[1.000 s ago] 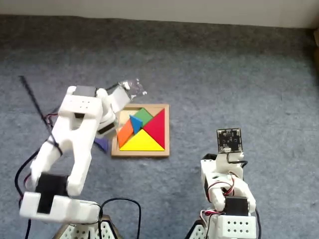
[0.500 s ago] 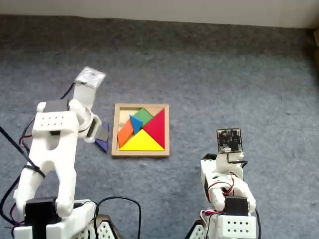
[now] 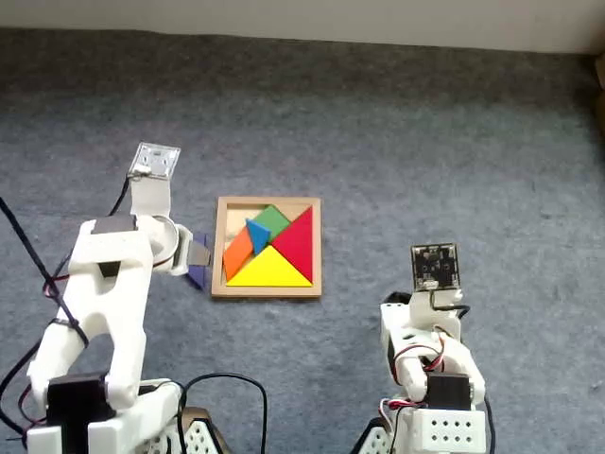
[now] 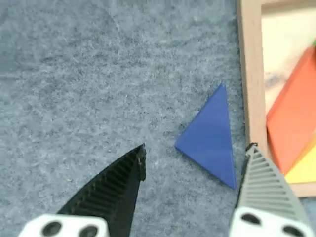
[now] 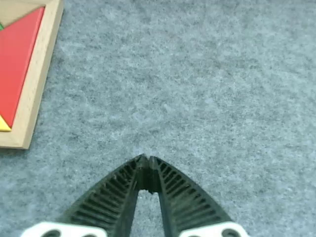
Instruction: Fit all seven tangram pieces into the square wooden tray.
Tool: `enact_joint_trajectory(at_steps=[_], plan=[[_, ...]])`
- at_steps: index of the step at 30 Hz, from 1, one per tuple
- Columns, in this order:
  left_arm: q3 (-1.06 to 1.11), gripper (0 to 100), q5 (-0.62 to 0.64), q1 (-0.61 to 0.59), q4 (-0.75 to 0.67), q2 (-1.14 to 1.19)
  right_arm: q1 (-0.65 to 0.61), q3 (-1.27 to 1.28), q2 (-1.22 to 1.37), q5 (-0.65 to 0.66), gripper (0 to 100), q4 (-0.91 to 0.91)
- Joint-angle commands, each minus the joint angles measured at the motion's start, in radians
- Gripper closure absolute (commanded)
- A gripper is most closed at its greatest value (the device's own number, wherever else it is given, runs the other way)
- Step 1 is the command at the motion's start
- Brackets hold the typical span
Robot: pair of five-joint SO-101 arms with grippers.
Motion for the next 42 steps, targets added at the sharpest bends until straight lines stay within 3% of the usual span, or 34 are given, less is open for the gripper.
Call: enact_joint_trajectory(at_steps=[1, 11, 26, 32, 42], plan=[[-0.079, 69, 0.037, -0.004, -0.032, 0.116, 0.012, 0.147, -0.015, -0.006, 99.3, -0.004], [-0.268, 72, 0.031, 0.033, 0.051, 0.308, 0.012, 0.147, -0.015, -0.006, 99.3, -0.004], [-0.266, 72, 0.037, 0.058, 0.106, 0.318, 0.012, 0.147, -0.015, -0.006, 99.3, -0.004], [-0.263, 78, 0.037, 0.105, 0.140, 0.320, 0.012, 0.147, -0.015, -0.006, 99.3, -0.004], [-0.266, 79, 0.031, 0.105, 0.143, 0.311, 0.012, 0.147, -0.015, -0.006, 99.3, -0.004]])
